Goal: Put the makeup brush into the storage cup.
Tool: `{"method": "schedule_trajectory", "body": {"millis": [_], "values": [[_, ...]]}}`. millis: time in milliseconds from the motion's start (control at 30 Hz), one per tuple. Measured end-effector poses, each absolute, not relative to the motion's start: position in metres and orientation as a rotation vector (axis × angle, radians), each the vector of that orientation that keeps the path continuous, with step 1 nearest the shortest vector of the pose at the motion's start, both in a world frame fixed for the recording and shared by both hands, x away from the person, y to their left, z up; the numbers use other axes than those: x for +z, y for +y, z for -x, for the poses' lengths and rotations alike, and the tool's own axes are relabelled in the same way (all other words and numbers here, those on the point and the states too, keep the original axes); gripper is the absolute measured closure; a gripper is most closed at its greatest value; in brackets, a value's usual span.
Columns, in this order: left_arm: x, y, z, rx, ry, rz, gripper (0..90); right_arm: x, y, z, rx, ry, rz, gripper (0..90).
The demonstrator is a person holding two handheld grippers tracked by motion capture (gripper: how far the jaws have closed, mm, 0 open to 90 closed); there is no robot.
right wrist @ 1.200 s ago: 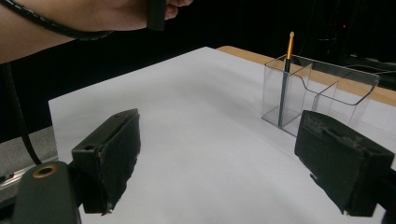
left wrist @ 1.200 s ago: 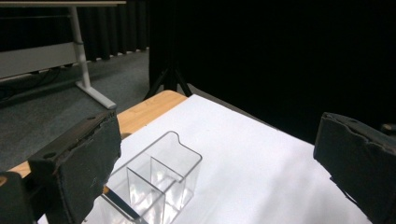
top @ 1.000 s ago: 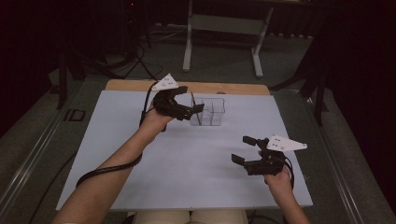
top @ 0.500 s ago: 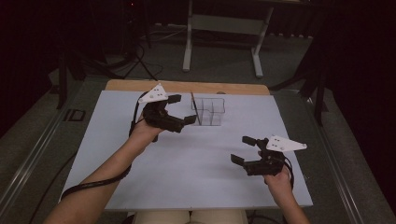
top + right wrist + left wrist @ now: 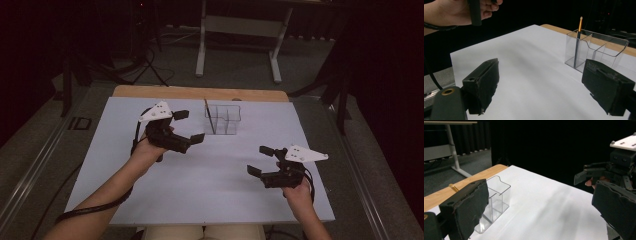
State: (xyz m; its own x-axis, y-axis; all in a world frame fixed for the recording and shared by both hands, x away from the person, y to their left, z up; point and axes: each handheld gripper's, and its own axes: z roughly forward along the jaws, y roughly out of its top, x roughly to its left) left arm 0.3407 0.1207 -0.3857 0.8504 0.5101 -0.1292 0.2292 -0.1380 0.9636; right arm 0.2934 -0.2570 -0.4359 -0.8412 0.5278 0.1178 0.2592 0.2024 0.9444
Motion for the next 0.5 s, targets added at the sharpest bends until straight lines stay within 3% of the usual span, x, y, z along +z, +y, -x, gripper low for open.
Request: {"method": "schedule_trajectory", "body": {"millis": [500], "values": [[-0.393,0.130,-0.316,0.255,0.541,-1.718,2.0,-0.437,-0.255,-0.294,1.689,2.250,-0.751,14.5]]}}
